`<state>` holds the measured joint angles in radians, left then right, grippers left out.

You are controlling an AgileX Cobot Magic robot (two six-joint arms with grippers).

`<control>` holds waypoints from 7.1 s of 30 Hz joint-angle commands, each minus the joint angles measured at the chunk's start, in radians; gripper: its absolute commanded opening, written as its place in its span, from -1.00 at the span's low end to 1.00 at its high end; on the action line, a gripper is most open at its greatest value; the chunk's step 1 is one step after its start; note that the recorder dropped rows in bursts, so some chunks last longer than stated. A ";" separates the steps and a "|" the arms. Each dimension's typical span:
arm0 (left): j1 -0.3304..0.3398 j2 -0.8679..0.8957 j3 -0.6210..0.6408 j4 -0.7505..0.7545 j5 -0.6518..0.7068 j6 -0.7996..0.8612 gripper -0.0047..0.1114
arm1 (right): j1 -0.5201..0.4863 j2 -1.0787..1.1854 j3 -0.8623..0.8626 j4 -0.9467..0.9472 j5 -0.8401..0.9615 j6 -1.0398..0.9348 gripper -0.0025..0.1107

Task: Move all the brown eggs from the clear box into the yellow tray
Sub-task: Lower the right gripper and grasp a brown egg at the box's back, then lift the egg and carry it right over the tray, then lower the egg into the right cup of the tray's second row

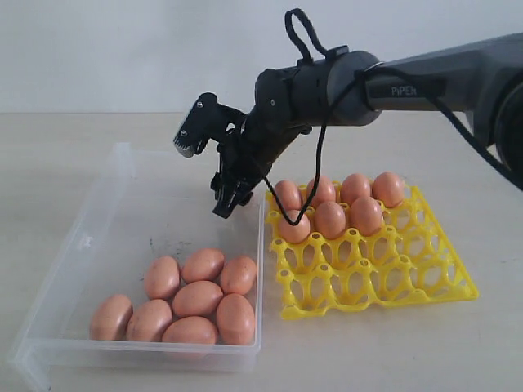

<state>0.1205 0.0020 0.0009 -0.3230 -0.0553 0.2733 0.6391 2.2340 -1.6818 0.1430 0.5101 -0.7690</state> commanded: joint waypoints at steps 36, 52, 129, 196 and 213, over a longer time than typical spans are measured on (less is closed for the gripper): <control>-0.001 -0.002 -0.001 0.004 0.003 0.005 -0.85 | -0.001 0.081 -0.012 -0.013 -0.128 0.174 -0.96; -0.001 -0.002 -0.001 0.004 0.003 0.005 -0.85 | -0.001 0.069 -0.017 -0.013 0.121 0.158 -0.93; -0.001 -0.002 -0.001 0.004 0.003 0.005 -0.85 | -0.100 -0.662 1.294 0.021 -1.623 0.720 -0.96; -0.001 -0.002 -0.001 0.004 0.003 0.005 -0.85 | -0.729 -0.163 1.004 -1.159 -1.699 1.145 -0.96; -0.001 -0.002 -0.001 0.004 0.003 0.005 -0.85 | -0.729 -0.163 1.004 -1.146 -1.575 1.214 -0.96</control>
<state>0.1205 0.0020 0.0009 -0.3230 -0.0553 0.2733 -0.0904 2.0714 -0.6794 -0.9846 -1.1501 0.4327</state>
